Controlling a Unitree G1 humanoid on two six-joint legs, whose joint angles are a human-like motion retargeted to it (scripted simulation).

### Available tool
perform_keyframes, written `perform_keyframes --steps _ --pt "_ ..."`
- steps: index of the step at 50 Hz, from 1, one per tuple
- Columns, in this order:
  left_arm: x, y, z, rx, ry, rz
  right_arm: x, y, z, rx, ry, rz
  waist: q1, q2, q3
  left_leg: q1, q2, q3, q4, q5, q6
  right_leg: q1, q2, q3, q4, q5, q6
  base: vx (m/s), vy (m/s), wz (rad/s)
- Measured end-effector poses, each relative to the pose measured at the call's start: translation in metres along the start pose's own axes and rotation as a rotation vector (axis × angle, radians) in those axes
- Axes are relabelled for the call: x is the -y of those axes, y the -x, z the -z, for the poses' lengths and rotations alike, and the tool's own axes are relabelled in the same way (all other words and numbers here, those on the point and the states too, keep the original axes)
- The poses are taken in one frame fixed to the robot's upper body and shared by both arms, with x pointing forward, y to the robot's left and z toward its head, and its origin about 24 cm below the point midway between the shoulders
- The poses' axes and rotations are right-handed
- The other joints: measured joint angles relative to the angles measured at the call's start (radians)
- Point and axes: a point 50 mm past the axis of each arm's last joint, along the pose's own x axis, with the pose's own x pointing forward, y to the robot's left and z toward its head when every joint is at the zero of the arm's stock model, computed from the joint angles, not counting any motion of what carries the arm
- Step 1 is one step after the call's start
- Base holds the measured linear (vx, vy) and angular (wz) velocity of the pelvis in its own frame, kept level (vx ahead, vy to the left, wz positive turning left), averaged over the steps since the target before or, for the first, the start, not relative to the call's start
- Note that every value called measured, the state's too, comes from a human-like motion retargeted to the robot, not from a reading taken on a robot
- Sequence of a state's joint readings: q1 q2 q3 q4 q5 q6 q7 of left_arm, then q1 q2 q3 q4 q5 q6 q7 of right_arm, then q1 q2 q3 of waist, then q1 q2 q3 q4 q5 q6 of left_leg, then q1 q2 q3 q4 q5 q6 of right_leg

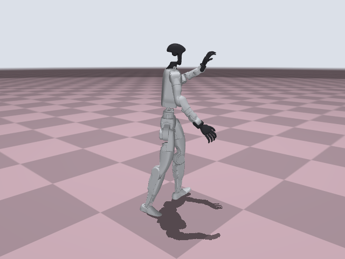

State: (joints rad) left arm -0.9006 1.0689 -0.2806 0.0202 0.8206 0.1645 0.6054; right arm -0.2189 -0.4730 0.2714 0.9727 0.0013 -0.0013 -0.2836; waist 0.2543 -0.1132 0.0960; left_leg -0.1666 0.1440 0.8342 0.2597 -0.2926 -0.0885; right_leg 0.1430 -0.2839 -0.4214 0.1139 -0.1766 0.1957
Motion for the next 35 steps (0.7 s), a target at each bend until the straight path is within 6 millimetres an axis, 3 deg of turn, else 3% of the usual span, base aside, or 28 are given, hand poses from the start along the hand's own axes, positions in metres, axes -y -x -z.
perform_keyframes --steps 5,8,11,14,17,20,24,27,29,32,35 --pt "0.026 0.006 -0.004 -0.028 0.007 0.105 -0.031 0.013 0.005 0.028 0.033 -0.100 0.028 -0.016 -0.027 0.097 -0.031 -0.001 -0.278 0.265 -0.012 0.056 0.037 -0.042 0.033 -0.017 -0.022 0.42 0.13 0.37" --pt "0.060 0.031 -0.017 -0.050 0.041 0.250 -0.050 0.025 0.015 0.035 0.088 -0.145 0.020 -0.032 -0.010 0.142 -0.037 -0.073 -0.271 0.240 -0.001 0.087 0.021 -0.073 0.128 0.004 -0.074 0.45 0.22 0.88" --pt "0.101 0.074 -0.034 -0.070 0.055 0.475 -0.068 0.037 0.026 0.025 0.108 -0.192 -0.013 -0.028 0.039 0.205 -0.030 -0.155 -0.240 0.188 0.010 0.085 -0.019 -0.093 0.354 0.059 -0.165 0.43 0.24 1.31" --pt "0.137 0.132 -0.054 -0.053 0.015 0.760 -0.083 0.050 0.038 -0.005 0.093 -0.247 -0.059 -0.038 0.060 0.227 -0.034 -0.236 -0.220 0.159 0.027 -0.037 -0.081 -0.049 0.676 0.113 -0.255 0.37 0.18 1.44" --pt "0.156 0.193 -0.072 -0.020 -0.046 1.027 -0.096 0.059 0.043 -0.029 0.067 -0.283 -0.116 -0.066 0.078 0.237 -0.050 -0.319 -0.203 0.133 0.029 -0.178 -0.103 0.034 0.910 0.084 -0.282 0.35 0.09 1.49" --pt "0.156 0.250 -0.086 0.004 -0.085 1.248 -0.104 0.065 0.047 -0.022 0.080 -0.298 -0.171 -0.078 0.093 0.249 -0.050 -0.398 -0.187 0.116 0.020 -0.290 -0.065 0.104 0.987 0.043 -0.275 0.34 0.02 1.38" --pt "0.147 0.295 -0.108 0.037 -0.068 1.400 -0.104 0.069 0.053 -0.011 0.103 -0.291 -0.215 -0.073 0.112 0.249 -0.037 -0.494 -0.163 0.099 0.011 -0.388 0.017 0.157 0.861 0.050 -0.267 0.31 -0.02 1.26" --pt "0.143 0.304 -0.131 0.043 0.004 1.410 -0.098 0.069 0.060 -0.028 0.102 -0.257 -0.232 -0.062 0.139 0.249 -0.035 -0.572 -0.143 0.077 0.004 -0.406 0.064 0.191 0.633 0.075 -0.245 0.30 -0.07 1.39" --pt "0.141 0.304 -0.148 0.037 0.076 1.386 -0.092 0.070 0.069 -0.051 0.114 -0.233 -0.245 -0.057 0.166 0.259 -0.047 -0.635 -0.125 0.054 -0.003 -0.380 0.092 0.253 0.429 0.116 -0.197 0.34 -0.11 1.71" --pt "0.137 0.304 -0.172 0.046 0.168 1.352 -0.090 0.075 0.085 -0.097 0.160 -0.228 -0.271 -0.062 0.190 0.281 -0.085 -0.743 -0.116 0.025 -0.015 -0.322 0.125 0.466 0.138 0.170 -0.103 0.40 -0.17 1.95" --pt "0.130 0.309 -0.187 0.070 0.241 1.333 -0.090 0.083 0.102 -0.141 0.217 -0.256 -0.294 -0.061 0.185 0.310 -0.118 -0.844 -0.122 0.006 -0.027 -0.269 0.124 0.672 0.006 0.181 -0.040 0.44 -0.23 1.82"
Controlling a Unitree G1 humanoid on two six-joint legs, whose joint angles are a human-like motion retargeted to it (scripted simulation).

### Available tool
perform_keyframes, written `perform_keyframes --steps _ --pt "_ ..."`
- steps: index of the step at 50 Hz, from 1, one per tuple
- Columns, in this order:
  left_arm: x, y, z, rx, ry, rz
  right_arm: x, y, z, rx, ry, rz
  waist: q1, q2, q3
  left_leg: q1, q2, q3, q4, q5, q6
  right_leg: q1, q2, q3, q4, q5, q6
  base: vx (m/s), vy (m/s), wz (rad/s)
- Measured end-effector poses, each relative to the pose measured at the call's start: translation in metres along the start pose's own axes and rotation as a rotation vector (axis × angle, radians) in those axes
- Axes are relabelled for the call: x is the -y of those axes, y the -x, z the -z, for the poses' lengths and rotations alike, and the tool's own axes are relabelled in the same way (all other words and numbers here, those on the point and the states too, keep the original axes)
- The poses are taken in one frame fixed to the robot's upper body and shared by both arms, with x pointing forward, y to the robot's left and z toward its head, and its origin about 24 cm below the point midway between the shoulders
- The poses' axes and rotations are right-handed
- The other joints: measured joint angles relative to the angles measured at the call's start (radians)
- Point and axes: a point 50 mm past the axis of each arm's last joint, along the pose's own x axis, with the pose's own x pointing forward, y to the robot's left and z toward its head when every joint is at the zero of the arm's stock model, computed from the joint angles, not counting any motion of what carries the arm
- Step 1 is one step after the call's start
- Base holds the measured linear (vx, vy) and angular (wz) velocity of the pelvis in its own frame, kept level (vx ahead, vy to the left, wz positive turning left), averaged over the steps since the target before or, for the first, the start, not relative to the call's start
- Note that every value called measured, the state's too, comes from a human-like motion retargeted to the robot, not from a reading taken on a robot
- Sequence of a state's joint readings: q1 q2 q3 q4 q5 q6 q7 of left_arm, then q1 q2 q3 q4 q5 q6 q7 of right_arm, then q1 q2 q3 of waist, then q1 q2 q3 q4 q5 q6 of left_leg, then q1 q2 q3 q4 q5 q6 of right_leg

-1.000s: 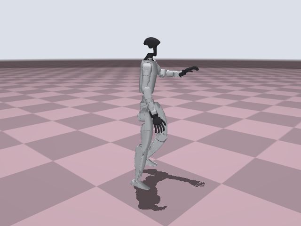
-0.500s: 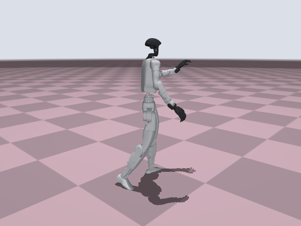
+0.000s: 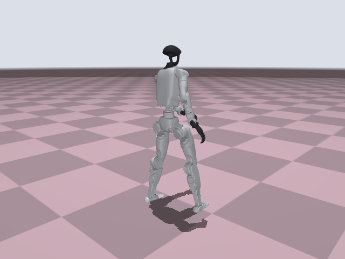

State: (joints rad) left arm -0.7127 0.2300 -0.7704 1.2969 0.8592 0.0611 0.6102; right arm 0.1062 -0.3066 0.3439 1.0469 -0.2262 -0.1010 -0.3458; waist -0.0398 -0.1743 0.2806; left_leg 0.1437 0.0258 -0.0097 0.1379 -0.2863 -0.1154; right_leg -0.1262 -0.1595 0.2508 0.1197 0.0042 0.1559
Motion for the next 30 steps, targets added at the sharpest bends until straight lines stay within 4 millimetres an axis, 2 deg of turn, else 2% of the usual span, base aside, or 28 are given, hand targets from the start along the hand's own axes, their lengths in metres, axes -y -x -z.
perform_keyframes --steps 2,5,8,11,14,16,18,21,25,30 --pt "0.001 0.003 -0.003 0.033 0.023 -0.020 -0.001 0.001 0.007 -0.028 0.020 -0.011 -0.007 0.016 -0.019 0.012 -0.006 -0.058 -0.006 -0.004 -0.007 0.024 -0.009 0.009 0.000 0.002 0.007 0.42 -0.27 1.48" --pt "-0.004 0.007 -0.001 0.080 0.058 -0.069 0.002 0.000 0.014 -0.066 0.027 -0.002 -0.003 0.054 -0.059 0.011 0.000 -0.136 -0.001 -0.002 -0.018 0.056 -0.024 -0.088 0.029 -0.036 0.003 0.38 -0.30 1.25" --pt "-0.024 0.008 0.001 0.166 0.102 -0.145 0.011 -0.004 0.016 -0.103 0.000 0.033 0.014 0.086 -0.102 -0.032 0.006 -0.128 0.060 0.011 -0.017 0.088 -0.041 -0.181 0.038 -0.077 0.022 0.31 -0.30 1.29" --pt "-0.062 0.006 0.001 0.275 0.142 -0.251 0.028 -0.011 0.012 -0.132 -0.046 0.080 0.029 0.101 -0.134 -0.110 0.036 0.082 0.170 0.003 0.015 0.114 -0.071 -0.273 0.049 -0.102 0.036 0.23 -0.25 1.63" --pt "-0.114 0.005 0.003 0.362 0.158 -0.383 0.047 -0.019 0.006 -0.151 -0.085 0.118 0.052 0.099 -0.165 -0.174 0.081 0.386 0.264 -0.024 0.073 0.131 -0.113 -0.373 0.051 -0.122 0.039 0.17 -0.18 1.78" --pt "-0.150 0.008 0.007 0.400 0.148 -0.476 0.058 -0.024 0.001 -0.161 -0.095 0.130 0.083 0.094 -0.183 -0.203 0.091 0.513 0.303 -0.033 0.093 0.147 -0.132 -0.431 0.034 -0.128 0.038 0.14 -0.15 1.46" --pt "-0.187 0.014 0.014 0.419 0.119 -0.565 0.068 -0.029 -0.005 -0.164 -0.094 0.127 0.124 0.089 -0.191 -0.238 0.085 0.543 0.339 -0.035 0.093 0.174 -0.138 -0.479 0.006 -0.128 0.034 0.14 -0.12 1.14" --pt "-0.230 0.024 0.025 0.410 0.062 -0.674 0.079 -0.034 -0.013 -0.158 -0.080 0.093 0.189 0.078 -0.197 -0.289 0.078 0.519 0.387 -0.036 0.081 0.212 -0.145 -0.538 -0.015 -0.138 0.028 0.15 -0.10 0.92" --pt "-0.273 0.036 0.041 0.350 -0.003 -0.806 0.085 -0.039 -0.027 -0.125 -0.074 0.035 0.260 0.045 -0.212 -0.327 0.106 0.558 0.409 -0.042 0.082 0.240 -0.160 -0.612 -0.004 -0.161 0.024 0.17 -0.06 0.89" --pt "-0.325 0.057 0.070 0.200 -0.093 -1.013 0.088 -0.044 -0.060 -0.020 -0.101 0.001 0.314 -0.001 -0.221 -0.349 0.111 0.600 0.298 -0.019 0.047 0.261 -0.161 -0.706 0.001 -0.173 0.033 0.20 0.00 0.91"
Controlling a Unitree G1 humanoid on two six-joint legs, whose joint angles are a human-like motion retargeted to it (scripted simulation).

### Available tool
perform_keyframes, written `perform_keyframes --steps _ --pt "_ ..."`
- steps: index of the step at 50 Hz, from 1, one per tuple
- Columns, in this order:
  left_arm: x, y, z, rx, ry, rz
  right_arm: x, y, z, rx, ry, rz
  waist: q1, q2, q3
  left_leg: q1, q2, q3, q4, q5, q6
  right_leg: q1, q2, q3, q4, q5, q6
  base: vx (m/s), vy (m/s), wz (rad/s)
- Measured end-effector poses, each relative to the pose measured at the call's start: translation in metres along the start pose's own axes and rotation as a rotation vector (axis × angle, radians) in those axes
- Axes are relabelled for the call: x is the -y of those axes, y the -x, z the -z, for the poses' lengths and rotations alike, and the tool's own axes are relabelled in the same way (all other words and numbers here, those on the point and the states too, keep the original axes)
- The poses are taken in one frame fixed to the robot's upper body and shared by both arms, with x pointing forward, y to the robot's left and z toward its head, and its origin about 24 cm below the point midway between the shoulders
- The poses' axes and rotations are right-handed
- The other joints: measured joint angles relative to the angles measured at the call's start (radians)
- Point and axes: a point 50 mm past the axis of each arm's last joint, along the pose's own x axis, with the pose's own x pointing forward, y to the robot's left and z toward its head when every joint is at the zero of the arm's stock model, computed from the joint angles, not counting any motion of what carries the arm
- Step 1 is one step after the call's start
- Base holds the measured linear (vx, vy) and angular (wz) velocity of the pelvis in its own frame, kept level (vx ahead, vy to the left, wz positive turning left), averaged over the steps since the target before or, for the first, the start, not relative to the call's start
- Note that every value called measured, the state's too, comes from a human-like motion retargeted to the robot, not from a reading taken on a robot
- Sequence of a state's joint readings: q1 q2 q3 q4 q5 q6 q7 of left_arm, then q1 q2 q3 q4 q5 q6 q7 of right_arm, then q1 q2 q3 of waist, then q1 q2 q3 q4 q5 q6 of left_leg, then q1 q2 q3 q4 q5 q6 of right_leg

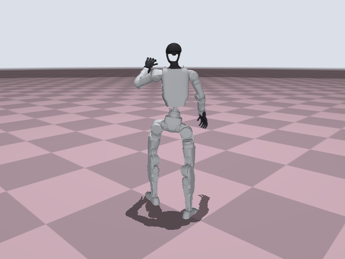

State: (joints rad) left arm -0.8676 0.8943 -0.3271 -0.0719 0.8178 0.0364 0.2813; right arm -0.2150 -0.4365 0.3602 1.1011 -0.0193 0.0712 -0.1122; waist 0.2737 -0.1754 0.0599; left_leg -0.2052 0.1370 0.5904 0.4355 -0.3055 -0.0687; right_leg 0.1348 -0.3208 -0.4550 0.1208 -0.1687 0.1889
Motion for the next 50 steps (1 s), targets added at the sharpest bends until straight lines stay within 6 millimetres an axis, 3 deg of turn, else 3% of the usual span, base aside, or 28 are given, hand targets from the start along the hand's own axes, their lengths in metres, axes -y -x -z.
perform_keyframes --steps 5,8,12,15,18,23,27,30,31,34,37,40,45,50 --pt "-0.023 -0.011 0.032 -0.119 -0.136 -0.084 -0.008 0.001 -0.022 0.100 0.030 -0.046 0.019 -0.012 -0.011 0.038 -0.007 0.170 -0.218 0.060 -0.041 0.023 0.021 -0.095 0.017 -0.005 0.006 0.24 0.09 0.98" --pt "-0.019 -0.008 0.048 -0.193 -0.179 -0.067 -0.014 0.003 -0.026 0.137 0.085 -0.070 0.025 0.011 -0.007 0.086 -0.018 0.239 -0.348 0.171 -0.056 0.054 0.048 -0.125 0.036 0.003 -0.010 0.31 0.18 0.81" --pt "0.009 0.010 0.065 -0.294 -0.220 0.003 -0.021 0.007 -0.017 0.147 0.125 -0.044 0.014 0.065 0.024 0.165 -0.033 0.160 -0.449 0.233 -0.047 0.105 0.062 -0.154 0.125 0.037 -0.073 0.36 0.25 0.83" --pt "0.052 0.036 0.070 -0.361 -0.227 0.137 -0.030 0.010 -0.003 0.122 0.106 -0.005 -0.021 0.112 0.063 0.225 -0.028 0.077 -0.465 0.200 -0.028 0.100 0.034 -0.171 0.314 0.088 -0.168 0.36 0.28 1.19" --pt "0.107 0.074 0.062 -0.399 -0.204 0.370 -0.045 0.015 0.011 0.085 0.077 0.007 -0.072 0.126 0.101 0.249 -0.038 -0.005 -0.451 0.173 -0.017 -0.002 -0.014 -0.090 0.586 0.114 -0.247 0.31 0.23 1.46" --pt "0.176 0.153 0.025 -0.374 -0.173 0.772 -0.076 0.025 0.021 0.089 0.100 -0.007 -0.170 0.098 0.145 0.238 -0.067 -0.145 -0.399 0.134 -0.025 -0.223 0.025 0.125 0.832 0.052 -0.233 0.29 0.12 1.53" --pt "0.199 0.204 -0.006 -0.369 -0.149 0.971 -0.091 0.031 0.019 0.133 0.137 -0.025 -0.226 0.088 0.186 0.250 -0.068 -0.227 -0.380 0.112 -0.031 -0.309 0.067 0.139 0.770 0.024 -0.257 0.28 0.05 1.12" --pt "0.205 0.220 -0.022 -0.379 -0.128 1.030 -0.096 0.034 0.016 0.165 0.149 -0.032 -0.247 0.075 0.211 0.254 -0.068 -0.274 -0.368 0.094 -0.038 -0.350 0.107 0.123 0.614 0.003 -0.255 0.28 -0.02 0.90" --pt "0.207 0.226 -0.029 -0.373 -0.112 1.049 -0.099 0.036 0.018 0.182 0.160 -0.041 -0.260 0.060 0.213 0.233 -0.068 -0.284 -0.306 0.059 -0.037 -0.363 0.106 0.112 0.568 0.008 -0.221 0.32 -0.05 0.94" --pt "0.210 0.225 -0.037 -0.380 -0.096 1.049 -0.097 0.036 0.017 0.186 0.188 -0.043 -0.265 0.038 0.229 0.248 -0.094 -0.326 -0.344 0.059 -0.046 -0.390 0.166 0.136 0.298 0.084 -0.180 0.29 -0.07 0.71" --pt "0.213 0.221 -0.046 -0.362 -0.071 1.042 -0.093 0.035 0.018 0.187 0.219 -0.046 -0.278 0.013 0.252 0.283 -0.127 -0.363 -0.359 0.042 -0.052 -0.381 0.202 0.177 0.044 0.168 -0.096 0.37 -0.09 0.77" --pt "0.214 0.215 -0.054 -0.333 -0.041 1.026 -0.088 0.033 0.020 0.185 0.224 -0.050 -0.293 0.008 0.268 0.325 -0.148 -0.400 -0.360 0.013 -0.055 -0.364 0.211 0.208 -0.076 0.208 -0.033 0.43 -0.09 0.66" --pt "0.213 0.201 -0.065 -0.303 0.048 0.982 -0.073 0.028 0.026 0.137 0.185 -0.047 -0.290 0.054 0.243 0.356 -0.149 -0.435 -0.300 -0.014 -0.046 -0.317 0.195 0.194 -0.059 0.265 -0.043 0.48 -0.10 0.35" --pt "0.200 0.171 -0.064 -0.274 0.138 0.895 -0.057 0.018 0.027 0.052 0.170 -0.029 -0.250 0.088 0.208 0.242 -0.135 -0.407 0.065 0.087 0.022 -0.236 0.158 0.202 -0.016 0.169 -0.067 0.49 -0.13 0.02"
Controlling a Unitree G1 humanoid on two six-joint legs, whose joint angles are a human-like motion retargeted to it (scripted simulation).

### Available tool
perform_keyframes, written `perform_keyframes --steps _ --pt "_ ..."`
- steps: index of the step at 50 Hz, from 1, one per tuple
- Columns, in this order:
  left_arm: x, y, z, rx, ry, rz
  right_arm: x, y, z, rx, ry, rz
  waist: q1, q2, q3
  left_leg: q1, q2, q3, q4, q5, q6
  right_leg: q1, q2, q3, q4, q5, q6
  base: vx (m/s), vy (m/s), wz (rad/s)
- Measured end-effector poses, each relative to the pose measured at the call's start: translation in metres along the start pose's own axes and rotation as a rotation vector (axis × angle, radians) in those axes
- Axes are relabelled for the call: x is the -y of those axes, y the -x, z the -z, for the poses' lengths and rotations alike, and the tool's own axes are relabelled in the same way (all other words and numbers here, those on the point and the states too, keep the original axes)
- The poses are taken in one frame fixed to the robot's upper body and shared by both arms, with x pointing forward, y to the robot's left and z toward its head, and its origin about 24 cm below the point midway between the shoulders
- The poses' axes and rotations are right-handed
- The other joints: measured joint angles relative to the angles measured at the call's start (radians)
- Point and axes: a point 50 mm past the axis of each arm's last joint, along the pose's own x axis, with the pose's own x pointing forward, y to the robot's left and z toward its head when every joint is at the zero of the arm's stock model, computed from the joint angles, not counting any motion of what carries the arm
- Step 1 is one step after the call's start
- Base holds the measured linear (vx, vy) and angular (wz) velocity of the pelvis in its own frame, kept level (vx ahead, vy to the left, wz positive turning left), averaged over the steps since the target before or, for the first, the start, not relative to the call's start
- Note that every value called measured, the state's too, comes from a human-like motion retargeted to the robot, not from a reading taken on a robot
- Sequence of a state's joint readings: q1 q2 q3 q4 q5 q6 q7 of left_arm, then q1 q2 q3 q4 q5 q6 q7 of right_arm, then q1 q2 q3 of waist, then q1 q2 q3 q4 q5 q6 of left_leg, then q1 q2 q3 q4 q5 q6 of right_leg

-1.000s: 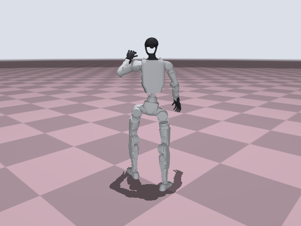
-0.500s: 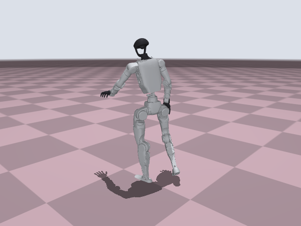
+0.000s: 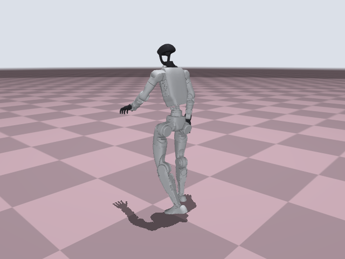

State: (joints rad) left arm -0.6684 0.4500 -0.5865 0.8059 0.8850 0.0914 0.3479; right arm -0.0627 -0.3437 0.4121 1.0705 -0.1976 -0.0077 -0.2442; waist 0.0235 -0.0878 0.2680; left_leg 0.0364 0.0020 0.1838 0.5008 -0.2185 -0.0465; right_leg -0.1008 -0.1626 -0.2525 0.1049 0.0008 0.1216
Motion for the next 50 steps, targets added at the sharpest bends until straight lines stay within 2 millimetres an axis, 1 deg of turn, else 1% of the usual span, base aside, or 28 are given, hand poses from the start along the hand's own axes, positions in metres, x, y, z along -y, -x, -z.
perform_keyframes --steps 2,3,5,8,10,13,15,18,20,23,25,27,30,32,33,35,37,39,40,41,43,45,47,50 --pt "-0.018 0.000 -0.004 0.053 0.029 -0.078 0.002 -0.001 -0.001 -0.011 -0.013 0.014 0.022 0.007 -0.043 -0.124 0.021 0.008 0.236 0.061 0.004 0.004 -0.012 0.006 0.035 -0.042 -0.005 0.45 -0.12 -0.15" --pt "-0.032 -0.002 -0.004 0.068 0.031 -0.132 0.006 -0.004 -0.003 -0.023 -0.022 0.024 0.035 0.012 -0.052 -0.167 0.020 -0.001 0.308 0.082 0.011 0.028 -0.013 0.012 0.010 -0.040 -0.011 0.43 -0.10 -0.25" --pt "-0.064 -0.004 -0.004 0.110 0.031 -0.257 0.013 -0.007 -0.012 -0.017 -0.045 0.051 0.067 0.015 -0.068 -0.242 0.022 0.001 0.432 0.077 0.009 0.062 -0.018 0.030 -0.008 -0.054 -0.012 0.42 -0.08 -0.41" --pt "-0.112 -0.002 -0.002 0.162 0.017 -0.447 0.023 -0.013 -0.034 0.030 -0.076 0.084 0.115 0.014 -0.082 -0.306 0.034 0.037 0.497 0.045 0.011 0.098 -0.031 0.062 -0.008 -0.084 -0.007 0.39 -0.05 -0.59" --pt "-0.145 0.002 0.001 0.179 -0.004 -0.571 0.032 -0.016 -0.054 0.083 -0.087 0.106 0.140 0.018 -0.085 -0.336 0.044 0.054 0.483 0.049 0.013 0.117 -0.033 0.084 -0.007 -0.100 -0.007 0.37 -0.02 -0.59" --pt "-0.187 0.011 0.007 0.173 -0.034 -0.744 0.046 -0.018 -0.088 0.190 -0.091 0.134 0.157 0.027 -0.082 -0.368 0.033 0.035 0.386 0.069 0.006 0.146 -0.036 0.106 -0.009 -0.119 -0.001 0.35 0.02 -0.44" --pt "-0.212 0.018 0.011 0.156 -0.048 -0.852 0.055 -0.017 -0.110 0.266 -0.095 0.149 0.159 0.034 -0.077 -0.378 0.025 0.015 0.287 0.083 0.005 0.164 -0.036 0.114 -0.007 -0.134 0.004 0.34 0.05 -0.25" --pt "-0.251 0.028 0.019 0.120 -0.059 -1.013 0.068 -0.013 -0.140 0.372 -0.105 0.167 0.156 0.044 -0.055 -0.358 0.031 0.008 0.068 0.110 0.017 0.188 -0.037 0.117 0.009 -0.165 0.015 0.36 0.07 -0.15" --pt "-0.270 0.035 0.023 0.103 -0.062 -1.102 0.071 -0.009 -0.153 0.424 -0.107 0.166 0.156 0.052 -0.046 -0.322 0.044 0.015 -0.118 0.134 0.018 0.206 -0.030 0.119 0.019 -0.186 0.023 0.40 0.10 -0.18" --pt "-0.287 0.041 0.027 0.085 -0.069 -1.189 0.063 -0.007 -0.160 0.469 -0.079 0.137 0.155 0.074 -0.041 -0.249 0.073 0.026 -0.396 0.181 -0.019 0.248 -0.004 0.123 0.028 -0.217 0.031 0.45 0.13 -0.22" --pt "-0.283 0.040 0.025 0.091 -0.072 -1.180 0.043 -0.005 -0.152 0.468 -0.043 0.085 0.154 0.078 -0.059 -0.236 0.100 0.056 -0.458 0.173 -0.070 0.276 0.007 0.126 0.046 -0.246 0.038 0.49 0.17 -0.25" --pt "-0.289 0.039 0.033 0.046 -0.073 -1.193 0.037 -0.008 -0.146 0.440 0.031 0.055 0.141 0.092 -0.055 -0.190 0.110 0.083 -0.574 0.224 -0.092 0.298 0.022 0.131 0.050 -0.260 0.036 0.50 0.21 -0.13" --pt "-0.277 0.033 0.039 0.000 -0.057 -1.134 0.014 -0.010 -0.117 0.345 0.120 -0.009 0.133 0.082 -0.072 -0.159 0.120 0.157 -0.581 0.269 -0.097 0.322 0.017 0.136 0.079 -0.275 0.037 0.52 0.24 -0.19" --pt "-0.264 0.025 0.046 -0.043 -0.047 -1.073 0.007 -0.013 -0.099 0.267 0.161 -0.023 0.123 0.075 -0.070 -0.135 0.120 0.180 -0.575 0.291 -0.083 0.312 0.006 0.143 0.141 -0.277 0.026 0.52 0.27 -0.21" --pt "-0.253 0.019 0.049 -0.060 -0.042 -1.032 0.003 -0.013 -0.088 0.226 0.162 -0.024 0.119 0.070 -0.067 -0.123 0.117 0.182 -0.563 0.283 -0.075 0.305 -0.002 0.146 0.181 -0.271 0.016 0.52 0.29 -0.16" --pt "-0.222 0.006 0.054 -0.086 -0.036 -0.911 -0.005 -0.011 -0.065 0.144 0.135 -0.021 0.108 0.059 -0.058 -0.096 0.112 0.180 -0.529 0.241 -0.063 0.283 -0.019 0.153 0.287 -0.239 -0.022 0.52 0.30 -0.09" --pt "-0.179 -0.006 0.057 -0.102 -0.047 -0.733 -0.014 -0.008 -0.042 0.072 0.080 -0.019 0.094 0.052 -0.047 -0.067 0.111 0.175 -0.495 0.194 -0.058 0.225 -0.031 0.164 0.448 -0.177 -0.085 0.49 0.31 -0.03" --pt "-0.132 -0.013 0.060 -0.109 -0.081 -0.530 -0.021 -0.002 -0.023 0.020 0.021 -0.022 0.074 0.043 -0.044 -0.047 0.109 0.173 -0.471 0.160 -0.053 0.131 -0.041 0.175 0.634 -0.119 -0.144 0.44 0.29 0.04" --pt "-0.110 -0.013 0.062 -0.112 -0.106 -0.430 -0.023 0.000 -0.015 -0.002 -0.009 -0.023 0.062 0.041 -0.041 -0.038 0.109 0.170 -0.464 0.148 -0.052 0.085 -0.041 0.179 0.715 -0.097 -0.182 0.41 0.27 0.12" --pt "-0.089 -0.012 0.063 -0.110 -0.134 -0.341 -0.025 0.002 -0.010 -0.012 -0.029 -0.024 0.048 0.038 -0.039 -0.033 0.110 0.168 -0.457 0.134 -0.049 0.039 -0.041 0.176 0.783 -0.099 -0.198 0.40 0.24 0.14" --pt "-0.053 -0.005 0.066 -0.102 -0.185 -0.195 -0.028 0.007 0.000 -0.023 -0.056 -0.022 0.020 0.032 -0.035 -0.024 0.111 0.162 -0.442 0.107 -0.046 -0.042 -0.038 0.162 0.880 -0.123 -0.215 0.38 0.21 0.15" --pt "-0.026 0.005 0.068 -0.099 -0.219 -0.100 -0.031 0.010 0.008 -0.029 -0.060 -0.017 -0.006 0.028 -0.027 -0.015 0.115 0.157 -0.428 0.080 -0.045 -0.099 -0.029 0.135 0.906 -0.158 -0.219 0.36 0.17 0.14" --pt "-0.008 0.013 0.070 -0.107 -0.232 -0.051 -0.034 0.013 0.015 -0.040 -0.053 -0.013 -0.021 0.025 -0.019 -0.004 0.117 0.155 -0.418 0.058 -0.046 -0.131 -0.017 0.091 0.854 -0.179 -0.215 0.35 0.14 0.07" --pt "0.008 0.022 0.071 -0.127 -0.231 -0.013 -0.041 0.018 0.024 -0.064 -0.046 -0.020 -0.026 0.019 -0.010 0.011 0.115 0.157 -0.410 0.031 -0.050 -0.149 -0.001 0.006 0.672 -0.181 -0.191 0.34 0.12 0.02"
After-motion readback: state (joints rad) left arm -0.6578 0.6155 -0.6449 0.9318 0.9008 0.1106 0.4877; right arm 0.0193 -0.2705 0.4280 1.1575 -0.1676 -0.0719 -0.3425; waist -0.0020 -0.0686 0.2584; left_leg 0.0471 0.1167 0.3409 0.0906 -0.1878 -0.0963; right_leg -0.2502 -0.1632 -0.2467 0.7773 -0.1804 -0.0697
